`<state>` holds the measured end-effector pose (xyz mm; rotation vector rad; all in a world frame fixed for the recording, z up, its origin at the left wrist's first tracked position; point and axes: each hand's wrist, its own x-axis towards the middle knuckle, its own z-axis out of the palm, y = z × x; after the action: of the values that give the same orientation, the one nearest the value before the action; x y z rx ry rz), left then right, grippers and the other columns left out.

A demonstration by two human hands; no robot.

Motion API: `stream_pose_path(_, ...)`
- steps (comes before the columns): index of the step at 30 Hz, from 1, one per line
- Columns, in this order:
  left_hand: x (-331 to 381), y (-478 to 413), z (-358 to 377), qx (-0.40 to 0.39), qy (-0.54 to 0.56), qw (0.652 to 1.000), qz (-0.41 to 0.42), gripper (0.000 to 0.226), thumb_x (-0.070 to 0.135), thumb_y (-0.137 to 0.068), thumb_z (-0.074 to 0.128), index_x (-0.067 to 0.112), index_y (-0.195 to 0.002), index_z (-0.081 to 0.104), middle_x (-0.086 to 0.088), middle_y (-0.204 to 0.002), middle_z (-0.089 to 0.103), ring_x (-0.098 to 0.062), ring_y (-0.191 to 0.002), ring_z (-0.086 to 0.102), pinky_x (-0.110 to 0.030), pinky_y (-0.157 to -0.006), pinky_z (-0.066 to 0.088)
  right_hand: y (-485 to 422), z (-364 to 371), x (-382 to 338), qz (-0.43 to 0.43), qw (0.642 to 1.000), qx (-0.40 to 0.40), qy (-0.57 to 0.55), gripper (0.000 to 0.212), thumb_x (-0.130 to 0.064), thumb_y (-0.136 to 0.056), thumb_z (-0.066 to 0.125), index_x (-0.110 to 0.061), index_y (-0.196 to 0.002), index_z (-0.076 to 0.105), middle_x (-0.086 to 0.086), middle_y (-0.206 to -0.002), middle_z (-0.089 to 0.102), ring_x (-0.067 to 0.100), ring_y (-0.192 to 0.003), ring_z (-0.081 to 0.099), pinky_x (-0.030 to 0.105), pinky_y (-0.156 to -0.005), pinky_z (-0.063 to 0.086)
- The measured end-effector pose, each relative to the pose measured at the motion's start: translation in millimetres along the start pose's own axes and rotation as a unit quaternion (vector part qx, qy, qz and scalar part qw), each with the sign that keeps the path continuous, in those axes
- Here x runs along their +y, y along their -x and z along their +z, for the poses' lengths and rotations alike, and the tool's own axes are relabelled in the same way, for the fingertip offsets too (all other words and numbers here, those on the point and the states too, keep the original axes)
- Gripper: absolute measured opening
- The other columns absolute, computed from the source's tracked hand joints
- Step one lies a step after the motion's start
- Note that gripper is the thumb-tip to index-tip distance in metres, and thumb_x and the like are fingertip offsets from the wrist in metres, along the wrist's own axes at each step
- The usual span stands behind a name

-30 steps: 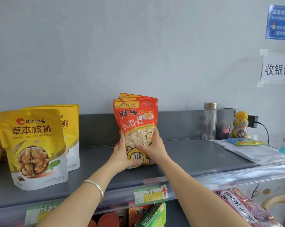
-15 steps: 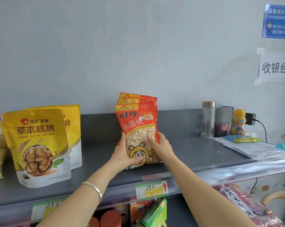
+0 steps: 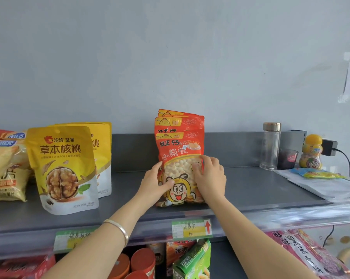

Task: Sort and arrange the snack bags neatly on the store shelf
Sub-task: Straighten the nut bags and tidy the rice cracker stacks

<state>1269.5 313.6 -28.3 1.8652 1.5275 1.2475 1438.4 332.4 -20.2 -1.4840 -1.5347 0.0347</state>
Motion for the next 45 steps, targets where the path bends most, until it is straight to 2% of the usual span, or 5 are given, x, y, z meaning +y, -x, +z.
stream_pose_path(7, 8.7, 19.9, -17.6, 0.051, -0.117, 0.991, 0.04, 0.043, 0.026, -0.09, 0.06, 0.02, -0.131, 0.049, -0.001, -0.135, 0.046, -0.015, -0.124, 0.044, -0.021, -0.093, 0.033, 6.0, 8.7, -23.4, -0.178, 0.973, 0.047, 0.14, 0.026, -0.022, -0.09, 0.057, -0.018, -0.114, 0.065, 0.007, -0.128, 0.059, 0.034, -0.122, 0.05, 0.049, -0.095, 0.041)
stream_pose_path(20, -27.4, 96.5, -137.5, 0.116, -0.197, 0.971, 0.063, 0.024, 0.02, -0.091, 0.056, 0.018, -0.114, 0.063, 0.002, -0.112, 0.061, -0.014, -0.103, 0.056, -0.03, -0.088, 0.046, 82.0, 73.0, -145.7, -0.378, 0.921, 0.029, 0.086, 0.007, -0.017, -0.077, 0.071, -0.017, -0.084, 0.072, 0.001, -0.076, 0.067, 0.027, -0.068, 0.063, 0.034, -0.052, 0.048)
stream_pose_path(29, -72.4, 145.4, -228.4, 0.141, -0.192, 0.969, 0.068, 0.022, 0.02, -0.092, 0.055, 0.02, -0.112, 0.065, 0.005, -0.107, 0.058, -0.013, -0.102, 0.055, -0.03, -0.088, 0.046, 135.7, 104.2, -207.3, -0.342, 0.938, 0.045, 0.035, 0.023, -0.023, -0.083, 0.051, -0.012, -0.079, 0.07, 0.002, -0.064, 0.064, 0.028, -0.058, 0.057, 0.033, -0.046, 0.043)
stream_pose_path(39, -30.4, 84.3, -294.9, 0.256, -0.139, 0.941, 0.175, 0.02, 0.015, -0.094, 0.052, 0.014, -0.109, 0.064, 0.002, -0.108, 0.059, -0.009, -0.096, 0.052, -0.017, -0.076, 0.041, 69.7, 69.9, -242.5, -0.188, 0.971, 0.105, -0.101, 0.025, -0.019, -0.099, 0.044, -0.008, -0.097, 0.066, 0.005, -0.094, 0.065, 0.025, -0.09, 0.054, 0.035, -0.067, 0.042)
stream_pose_path(45, -22.1, 17.8, -326.7, 0.222, -0.071, 0.96, 0.154, 0.018, 0.016, -0.096, 0.05, 0.015, -0.107, 0.063, 0.004, -0.106, 0.059, -0.009, -0.101, 0.052, -0.018, -0.08, 0.039, -8.3, 66.0, -254.8, -0.193, 0.972, 0.02, -0.134, 0.028, -0.021, -0.101, 0.04, -0.013, -0.113, 0.064, 0.004, -0.113, 0.065, 0.019, -0.094, 0.058, 0.033, -0.072, 0.048)
